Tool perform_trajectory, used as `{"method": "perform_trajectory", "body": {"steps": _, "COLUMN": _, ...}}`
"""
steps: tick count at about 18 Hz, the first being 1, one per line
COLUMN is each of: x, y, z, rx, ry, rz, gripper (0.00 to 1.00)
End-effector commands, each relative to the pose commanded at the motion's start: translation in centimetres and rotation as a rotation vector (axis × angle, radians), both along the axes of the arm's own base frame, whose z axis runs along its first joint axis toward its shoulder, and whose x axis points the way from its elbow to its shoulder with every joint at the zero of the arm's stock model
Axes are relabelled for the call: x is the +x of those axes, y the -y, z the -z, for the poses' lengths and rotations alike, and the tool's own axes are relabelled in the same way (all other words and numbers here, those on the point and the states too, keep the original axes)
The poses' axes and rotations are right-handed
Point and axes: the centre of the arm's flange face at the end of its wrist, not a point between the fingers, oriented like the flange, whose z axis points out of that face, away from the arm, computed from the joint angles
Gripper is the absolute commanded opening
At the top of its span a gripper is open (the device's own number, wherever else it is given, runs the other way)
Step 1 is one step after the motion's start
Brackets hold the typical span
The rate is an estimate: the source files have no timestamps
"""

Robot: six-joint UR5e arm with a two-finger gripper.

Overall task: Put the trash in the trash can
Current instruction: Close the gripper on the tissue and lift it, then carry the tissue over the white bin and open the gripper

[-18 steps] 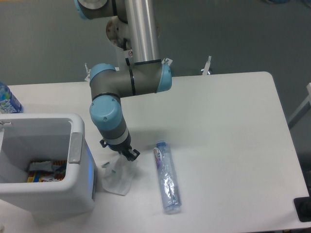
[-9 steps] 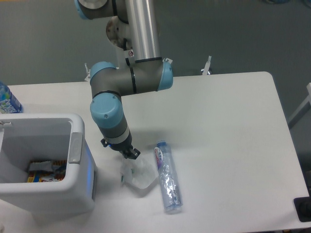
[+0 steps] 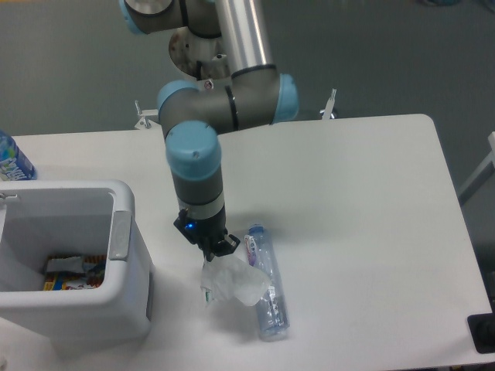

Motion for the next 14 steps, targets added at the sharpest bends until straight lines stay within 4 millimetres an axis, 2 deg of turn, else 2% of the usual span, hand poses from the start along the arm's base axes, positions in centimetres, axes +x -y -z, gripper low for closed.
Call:
{"method": "perform_trajectory", "body": {"steps": 2, "x": -0.9, "y": -0.2, "z": -2.7, "rx": 0.055, "ry": -0.008, "rz": -0.055, "gripper": 0.00}}
{"method": "perform_trajectory", "body": {"steps": 4, "x": -1.6, "y": 0.0, "z": -7.1, "rx": 0.150, "ry": -0.008, "rz": -0.112, "gripper": 0.00}}
{"method": "perform_trajectory", "body": {"steps": 6, "x": -1.8, "y": -0.5, "z": -9.6, "rx": 0.238, "ry": 0.055, "rz": -0.202, "gripper": 0.00}}
{"method": "perform_trajectory", "body": {"steps": 8, "x": -1.0, "y": 0.1, "z": -13.6, "rx": 0.326, "ry": 0.090, "rz": -0.313, "gripper": 0.00}}
{"method": "perform_trajectory", "body": {"steps": 9, "x": -0.5, "y": 0.3, "z": -14.9, "rx": 0.353, "ry": 0.107, "rz": -0.351, "gripper": 0.00}}
{"method": "perform_trajectory", "body": {"steps": 12, "x": 1.5, "y": 0.9, "z": -18.3, "rx": 0.440, "ry": 0.185, "rz": -0.401, "gripper": 0.00}}
{"method": "perform_trajectory", "body": {"steps": 14, "x": 3.0, "y": 1.4, "z": -19.8, "rx": 0.481, "ry": 0.248, "rz": -0.427, "gripper": 0.00}}
